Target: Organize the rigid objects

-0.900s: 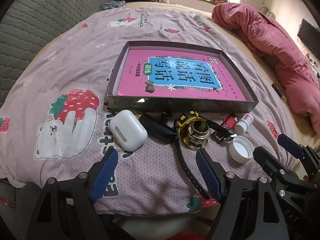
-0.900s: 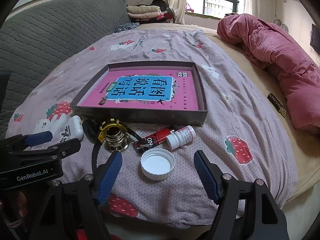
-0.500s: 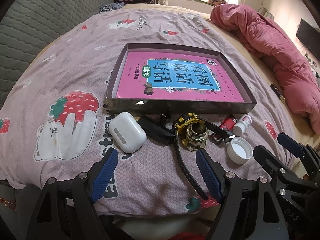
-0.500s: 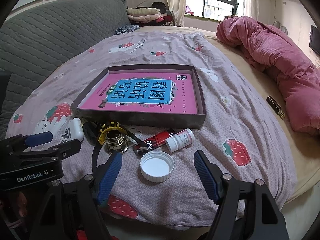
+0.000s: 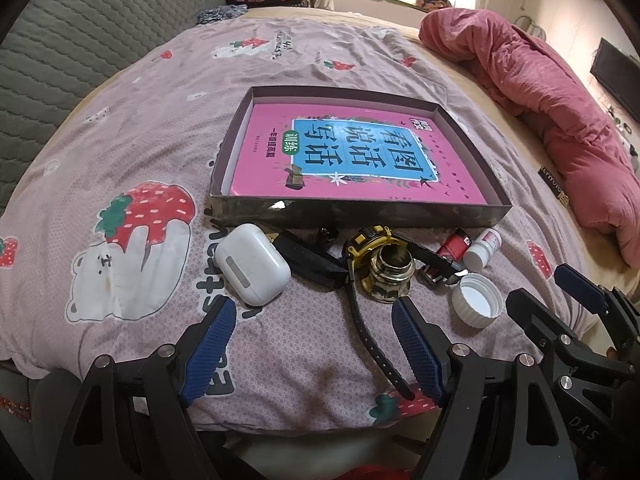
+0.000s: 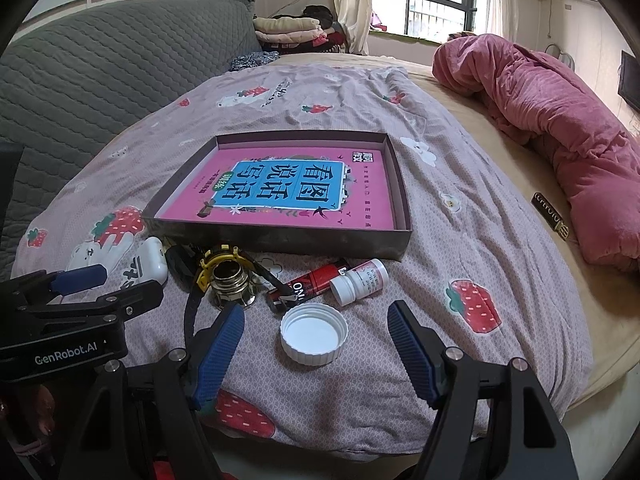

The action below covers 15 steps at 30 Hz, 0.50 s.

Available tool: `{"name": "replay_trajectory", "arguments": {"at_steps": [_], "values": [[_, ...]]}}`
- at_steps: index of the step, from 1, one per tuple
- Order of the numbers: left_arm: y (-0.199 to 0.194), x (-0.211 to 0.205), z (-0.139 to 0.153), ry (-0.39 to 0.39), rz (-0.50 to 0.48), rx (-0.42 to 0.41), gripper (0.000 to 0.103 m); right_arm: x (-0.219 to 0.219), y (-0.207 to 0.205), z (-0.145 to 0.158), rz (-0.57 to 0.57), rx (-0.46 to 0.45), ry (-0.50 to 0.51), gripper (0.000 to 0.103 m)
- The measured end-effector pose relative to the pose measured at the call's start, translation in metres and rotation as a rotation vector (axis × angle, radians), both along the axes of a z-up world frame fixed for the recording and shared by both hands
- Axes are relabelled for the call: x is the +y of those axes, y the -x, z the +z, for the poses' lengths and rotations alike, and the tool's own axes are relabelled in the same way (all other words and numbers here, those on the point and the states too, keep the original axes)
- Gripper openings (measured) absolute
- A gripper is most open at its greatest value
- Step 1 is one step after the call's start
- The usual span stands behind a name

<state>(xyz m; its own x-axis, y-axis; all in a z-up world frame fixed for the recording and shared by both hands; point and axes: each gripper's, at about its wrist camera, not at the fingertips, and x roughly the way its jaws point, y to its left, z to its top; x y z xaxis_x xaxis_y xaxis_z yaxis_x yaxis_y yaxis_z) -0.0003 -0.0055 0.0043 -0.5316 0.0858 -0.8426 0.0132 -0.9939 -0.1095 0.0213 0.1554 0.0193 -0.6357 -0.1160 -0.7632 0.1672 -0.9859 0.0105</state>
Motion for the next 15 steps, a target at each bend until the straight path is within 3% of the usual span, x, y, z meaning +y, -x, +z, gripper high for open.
{"name": "replay_trajectory", "arguments": {"at_steps": [15], "values": [[0.0008,-0.0001,-0.0024,0.002,-0.001,-0.005,0.081,0.0016,-0.0006,0.0003,-0.005,0.008,0.002,0.074]]}}
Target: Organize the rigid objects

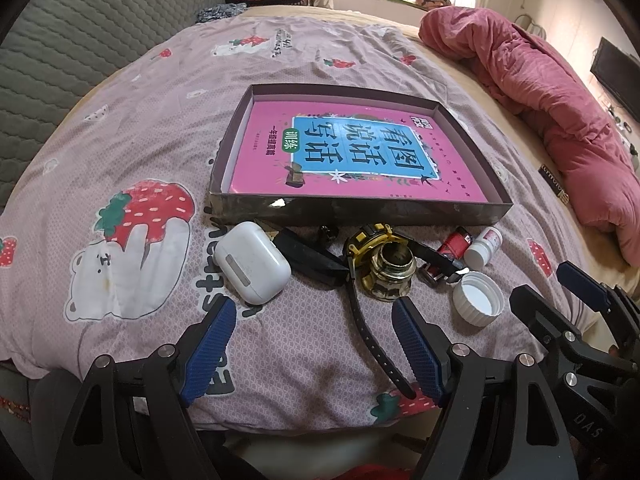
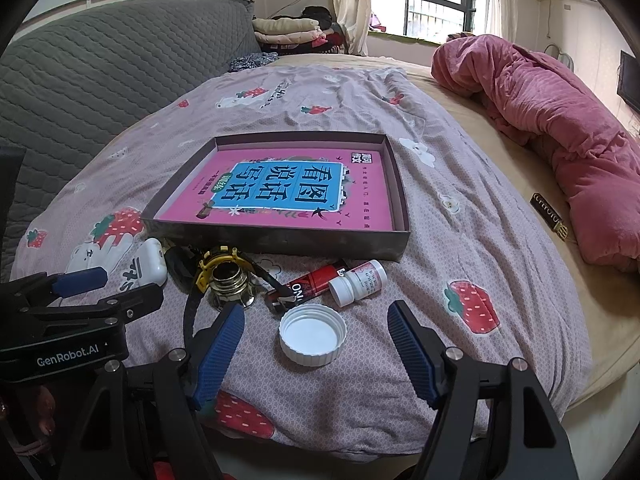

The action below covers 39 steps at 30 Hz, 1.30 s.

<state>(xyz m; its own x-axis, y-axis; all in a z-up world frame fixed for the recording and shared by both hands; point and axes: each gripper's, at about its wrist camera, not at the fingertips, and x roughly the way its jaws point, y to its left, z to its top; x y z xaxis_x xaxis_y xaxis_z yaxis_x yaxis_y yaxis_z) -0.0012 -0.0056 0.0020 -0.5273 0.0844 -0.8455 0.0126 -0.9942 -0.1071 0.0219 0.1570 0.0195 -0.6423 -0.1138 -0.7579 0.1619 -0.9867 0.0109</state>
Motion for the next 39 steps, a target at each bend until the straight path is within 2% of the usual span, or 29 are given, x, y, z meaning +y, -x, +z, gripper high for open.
{"name": "replay_trajectory", "arguments": {"at_steps": [13,30,39], "values": [[0.003,-0.013,-0.008,-0.019,0.015,-0.026,0.081,0.011,0.003,-0.001,-0.032,-0.012,0.026,0.074],[0.014,-0.047,-0.024,-0.030,0.133,-0.053,0.081,0.007,0.006,-0.008,-0.017,-0.030,0.027,0.074],[0.030,-0.057,-0.036,-0.100,0.204,-0.081,0.081,0.010,0.011,-0.017,-0.024,-0.054,0.031,0.074]]}}
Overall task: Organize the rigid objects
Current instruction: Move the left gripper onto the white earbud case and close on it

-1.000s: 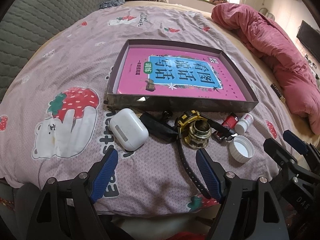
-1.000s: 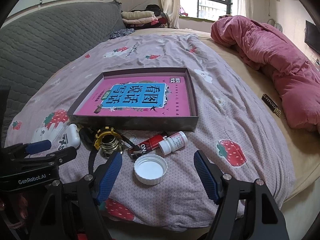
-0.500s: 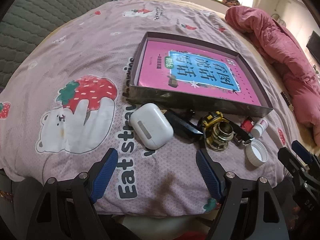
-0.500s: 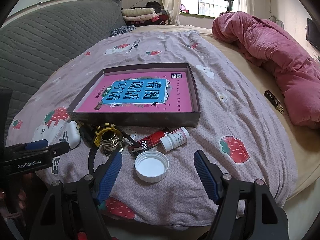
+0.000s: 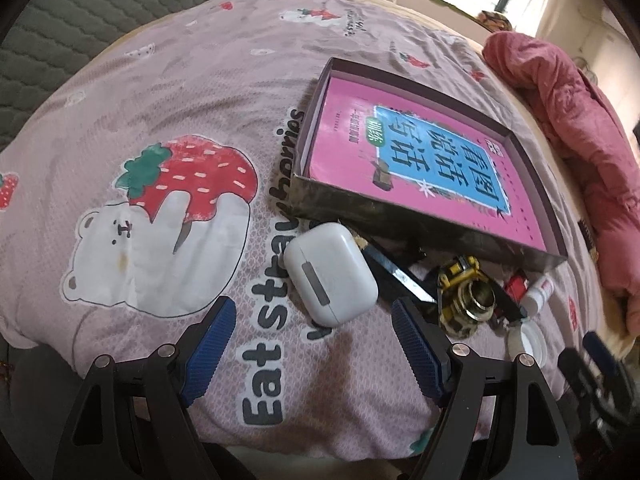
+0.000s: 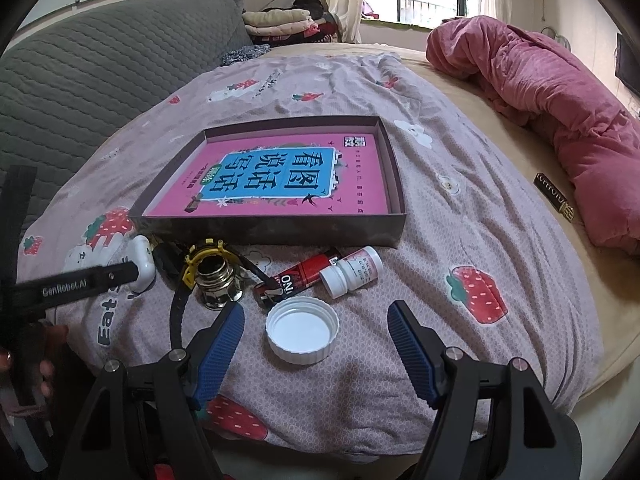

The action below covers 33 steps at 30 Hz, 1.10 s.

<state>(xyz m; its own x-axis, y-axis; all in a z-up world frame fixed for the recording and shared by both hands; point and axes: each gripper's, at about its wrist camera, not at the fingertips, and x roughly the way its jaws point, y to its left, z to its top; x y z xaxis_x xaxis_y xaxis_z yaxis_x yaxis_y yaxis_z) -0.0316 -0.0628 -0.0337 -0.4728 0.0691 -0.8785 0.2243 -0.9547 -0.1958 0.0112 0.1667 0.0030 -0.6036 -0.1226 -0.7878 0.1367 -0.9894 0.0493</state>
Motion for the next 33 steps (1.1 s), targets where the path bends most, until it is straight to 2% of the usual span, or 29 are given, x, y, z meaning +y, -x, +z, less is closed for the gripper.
{"name": "replay_trajectory", "arguments": {"at_steps": [11,23,33], "values": [[0.016,-0.011,-0.019,-0.148,0.075,-0.039,0.081,0.002,0.005,-0.007,-0.007,-0.020,-0.002,0.074],[0.023,-0.024,-0.031,-0.262,0.122,-0.053,0.081,0.000,0.008,-0.017,-0.002,-0.053,-0.005,0.074],[0.031,-0.020,-0.033,-0.264,0.138,-0.068,0.079,-0.004,0.009,-0.019,0.012,-0.055,-0.023,0.074]]}}
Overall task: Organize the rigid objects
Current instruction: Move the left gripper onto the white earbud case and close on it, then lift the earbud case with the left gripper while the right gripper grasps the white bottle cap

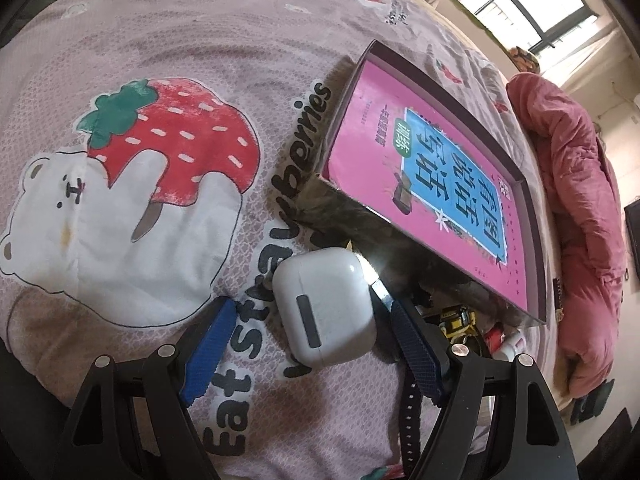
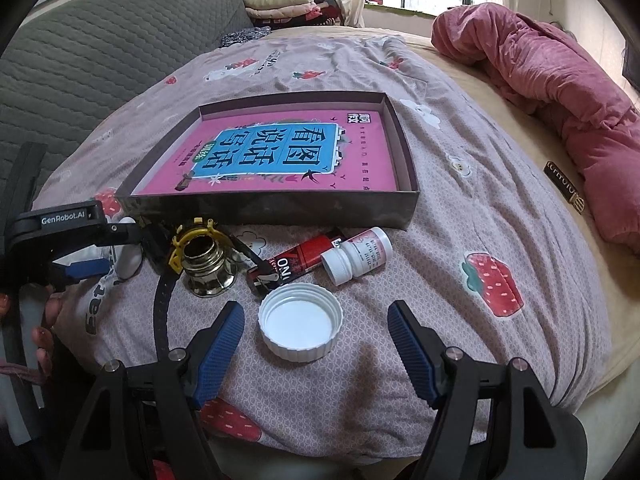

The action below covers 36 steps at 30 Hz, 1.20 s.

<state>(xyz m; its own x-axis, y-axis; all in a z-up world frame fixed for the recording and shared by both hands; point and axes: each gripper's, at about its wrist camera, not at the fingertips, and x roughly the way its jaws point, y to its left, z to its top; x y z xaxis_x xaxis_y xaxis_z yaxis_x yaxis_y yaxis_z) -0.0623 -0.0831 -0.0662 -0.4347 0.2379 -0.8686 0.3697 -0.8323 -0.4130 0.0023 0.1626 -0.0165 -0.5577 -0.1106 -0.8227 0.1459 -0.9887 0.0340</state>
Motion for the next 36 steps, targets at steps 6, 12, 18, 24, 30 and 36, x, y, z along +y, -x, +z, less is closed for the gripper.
{"name": "replay_trajectory", "arguments": {"at_steps": [6,12,18,24,30,36], "values": [[0.005,0.004,-0.001,0.015,0.007,0.006,0.072,0.002,0.002,-0.002,-0.007,-0.007,0.000,0.074],[0.002,0.003,-0.001,0.018,0.003,0.034,0.064,0.003,0.003,-0.003,-0.013,-0.014,0.001,0.074],[-0.005,-0.006,-0.006,0.019,-0.010,0.034,0.046,0.001,0.005,-0.006,0.002,-0.025,-0.002,0.074],[-0.004,-0.004,-0.006,0.026,-0.038,0.033,0.046,-0.003,0.010,-0.016,0.015,-0.057,-0.005,0.074],[0.000,0.002,-0.007,0.048,-0.037,0.012,0.046,-0.008,0.014,-0.024,0.032,-0.068,-0.012,0.074],[0.004,0.012,-0.008,0.117,-0.042,-0.014,0.046,-0.019,0.016,-0.029,0.069,-0.060,-0.040,0.056]]}}
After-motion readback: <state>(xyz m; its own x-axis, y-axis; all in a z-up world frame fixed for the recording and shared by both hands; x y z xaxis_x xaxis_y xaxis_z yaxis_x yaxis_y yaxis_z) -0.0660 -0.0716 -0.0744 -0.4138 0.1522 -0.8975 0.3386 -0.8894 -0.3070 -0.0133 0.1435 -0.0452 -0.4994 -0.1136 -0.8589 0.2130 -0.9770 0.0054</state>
